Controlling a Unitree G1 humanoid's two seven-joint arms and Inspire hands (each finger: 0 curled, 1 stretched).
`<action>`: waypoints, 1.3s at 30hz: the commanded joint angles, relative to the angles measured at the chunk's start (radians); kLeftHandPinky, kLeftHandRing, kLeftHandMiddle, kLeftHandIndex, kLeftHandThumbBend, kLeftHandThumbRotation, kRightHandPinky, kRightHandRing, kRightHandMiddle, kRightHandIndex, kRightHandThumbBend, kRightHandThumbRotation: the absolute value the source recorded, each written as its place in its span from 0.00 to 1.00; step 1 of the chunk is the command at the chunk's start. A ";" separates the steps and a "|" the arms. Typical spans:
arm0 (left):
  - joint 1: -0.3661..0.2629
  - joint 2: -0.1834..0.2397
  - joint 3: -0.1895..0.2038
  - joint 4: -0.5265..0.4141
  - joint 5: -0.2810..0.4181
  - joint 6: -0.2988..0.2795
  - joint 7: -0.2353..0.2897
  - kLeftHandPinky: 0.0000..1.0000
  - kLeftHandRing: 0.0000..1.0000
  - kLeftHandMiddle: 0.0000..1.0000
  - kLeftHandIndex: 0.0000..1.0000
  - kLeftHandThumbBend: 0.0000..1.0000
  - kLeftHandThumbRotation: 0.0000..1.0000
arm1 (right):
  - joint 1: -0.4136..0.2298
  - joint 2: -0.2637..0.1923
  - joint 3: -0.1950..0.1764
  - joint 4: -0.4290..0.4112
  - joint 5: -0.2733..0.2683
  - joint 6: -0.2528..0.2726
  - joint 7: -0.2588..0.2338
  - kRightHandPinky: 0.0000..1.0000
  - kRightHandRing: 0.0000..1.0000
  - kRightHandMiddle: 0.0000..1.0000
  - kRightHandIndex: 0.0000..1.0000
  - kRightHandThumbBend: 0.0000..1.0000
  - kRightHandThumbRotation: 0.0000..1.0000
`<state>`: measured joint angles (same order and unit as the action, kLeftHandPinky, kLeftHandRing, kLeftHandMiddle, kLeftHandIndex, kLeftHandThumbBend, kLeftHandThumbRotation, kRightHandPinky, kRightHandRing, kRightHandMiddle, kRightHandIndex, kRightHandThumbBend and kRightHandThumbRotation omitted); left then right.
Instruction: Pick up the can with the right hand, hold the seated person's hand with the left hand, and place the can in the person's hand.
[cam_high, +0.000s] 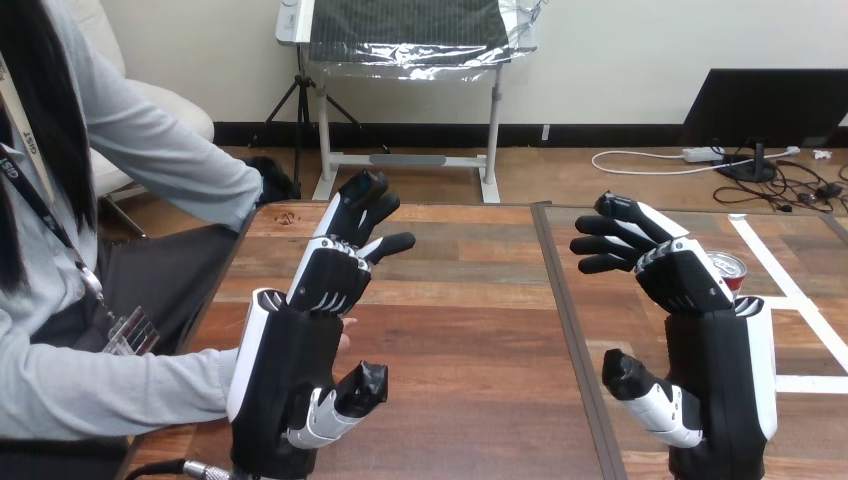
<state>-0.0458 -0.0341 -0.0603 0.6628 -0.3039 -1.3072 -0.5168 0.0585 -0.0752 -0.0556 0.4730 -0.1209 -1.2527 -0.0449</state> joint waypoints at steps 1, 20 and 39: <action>-0.060 0.006 -0.003 0.007 0.003 -0.012 0.005 0.81 0.93 0.95 0.95 0.84 0.77 | -0.068 0.002 -0.015 -0.006 -0.004 -0.004 -0.008 0.61 0.67 0.73 0.78 0.90 0.77; -0.074 0.005 0.003 0.030 0.006 -0.024 0.008 0.84 0.93 0.95 0.95 0.84 0.78 | -0.125 -0.035 -0.092 0.022 -0.029 -0.026 -0.044 0.66 0.70 0.74 0.78 0.88 0.72; -0.082 0.004 -0.001 0.028 -0.001 -0.019 0.005 0.83 0.93 0.95 0.95 0.86 0.78 | -0.223 -0.141 -0.270 0.053 -0.107 0.045 -0.162 0.70 0.75 0.78 0.78 0.97 0.75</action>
<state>-0.0612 -0.0343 -0.0607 0.6821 -0.3062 -1.3146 -0.5169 -0.0725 -0.1687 -0.2685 0.5157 -0.2113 -1.2255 -0.1676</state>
